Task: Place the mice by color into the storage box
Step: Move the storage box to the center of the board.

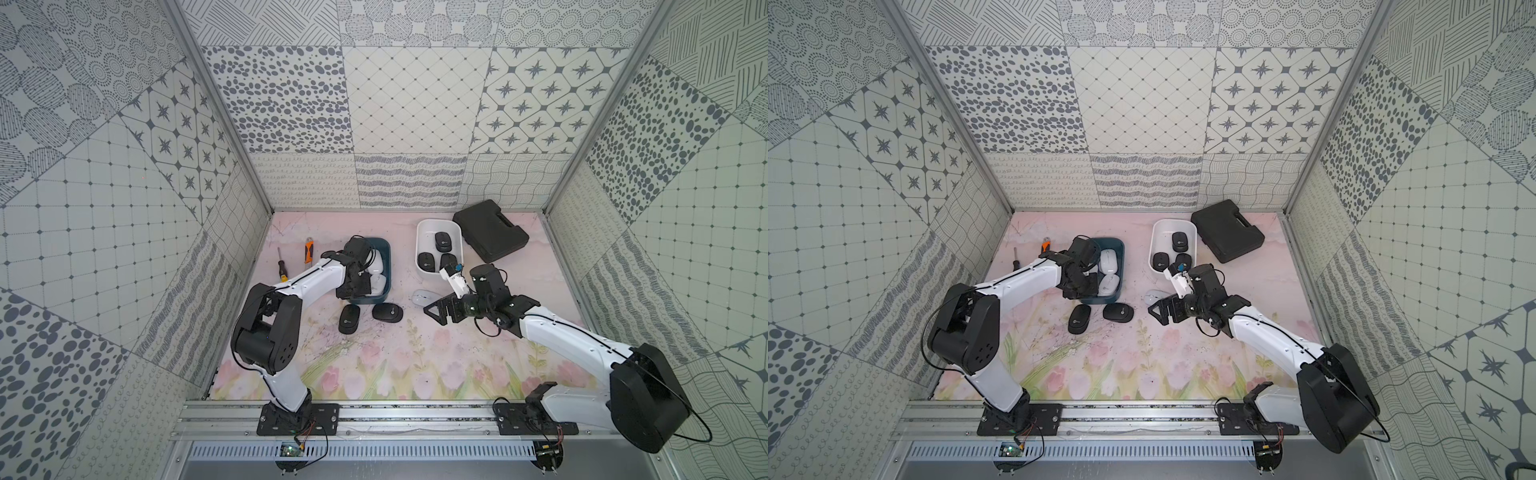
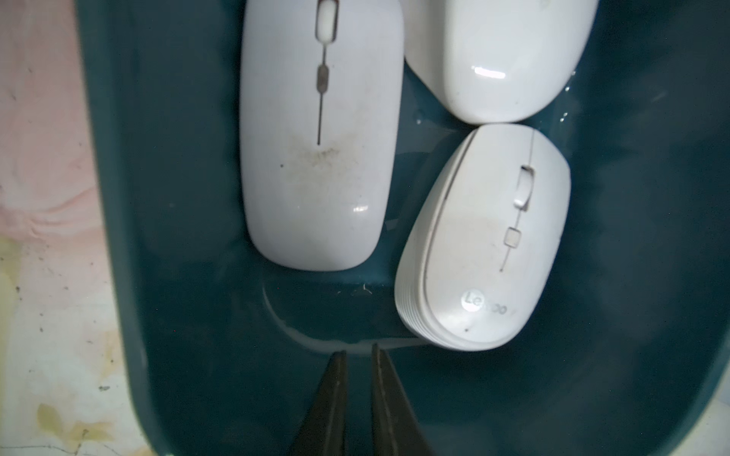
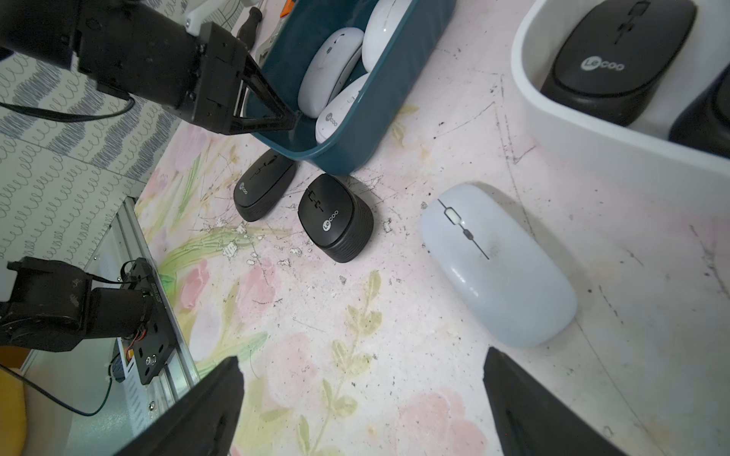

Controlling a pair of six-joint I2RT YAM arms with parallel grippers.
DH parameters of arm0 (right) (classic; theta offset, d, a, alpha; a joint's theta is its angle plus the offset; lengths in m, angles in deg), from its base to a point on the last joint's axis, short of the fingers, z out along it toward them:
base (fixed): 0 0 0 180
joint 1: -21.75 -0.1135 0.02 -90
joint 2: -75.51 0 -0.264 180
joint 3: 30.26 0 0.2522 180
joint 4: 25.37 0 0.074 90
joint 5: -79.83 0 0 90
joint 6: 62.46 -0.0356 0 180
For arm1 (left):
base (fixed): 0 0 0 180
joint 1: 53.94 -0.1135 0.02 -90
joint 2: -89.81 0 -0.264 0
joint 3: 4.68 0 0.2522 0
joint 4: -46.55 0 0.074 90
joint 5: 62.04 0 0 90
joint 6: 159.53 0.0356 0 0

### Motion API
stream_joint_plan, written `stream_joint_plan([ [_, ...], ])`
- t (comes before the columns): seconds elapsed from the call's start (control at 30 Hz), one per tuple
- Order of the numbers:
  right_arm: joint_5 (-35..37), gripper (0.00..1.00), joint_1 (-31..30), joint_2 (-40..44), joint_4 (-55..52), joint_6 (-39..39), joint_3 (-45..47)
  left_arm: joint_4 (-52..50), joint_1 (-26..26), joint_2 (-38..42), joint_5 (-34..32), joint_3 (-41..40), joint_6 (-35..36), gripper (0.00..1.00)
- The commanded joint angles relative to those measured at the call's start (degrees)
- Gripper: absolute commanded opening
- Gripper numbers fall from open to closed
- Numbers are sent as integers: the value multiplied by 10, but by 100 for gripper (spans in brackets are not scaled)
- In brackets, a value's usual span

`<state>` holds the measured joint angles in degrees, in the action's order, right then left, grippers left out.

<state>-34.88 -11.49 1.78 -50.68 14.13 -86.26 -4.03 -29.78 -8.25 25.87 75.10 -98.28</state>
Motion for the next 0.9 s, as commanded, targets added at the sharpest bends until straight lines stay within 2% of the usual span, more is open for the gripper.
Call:
stream_joint_plan([
  [0.0,14,99,-19,-16,-3,30,-27,-18,11,27,-1,-28,-32,17],
  [0.1,29,99,-47,-42,-15,62,-51,-21,12,41,-9,-37,-36,18],
  [0.23,44,99,-74,-88,-35,113,-93,-25,13,77,-4,-26,-40,29],
  [0.27,47,99,-80,-102,-40,127,-104,-25,14,87,-2,-20,-42,33],
  [0.4,63,99,-94,-159,-67,203,-155,-20,14,148,17,0,-47,61],
  [0.43,63,99,-94,-173,-68,219,-165,-13,14,165,25,0,-47,65],
  [0.7,31,99,-113,-265,-73,355,-222,44,13,342,37,-43,-60,76],
  [0.87,23,99,-126,-304,-48,418,-231,36,13,445,25,-71,-49,78],
])
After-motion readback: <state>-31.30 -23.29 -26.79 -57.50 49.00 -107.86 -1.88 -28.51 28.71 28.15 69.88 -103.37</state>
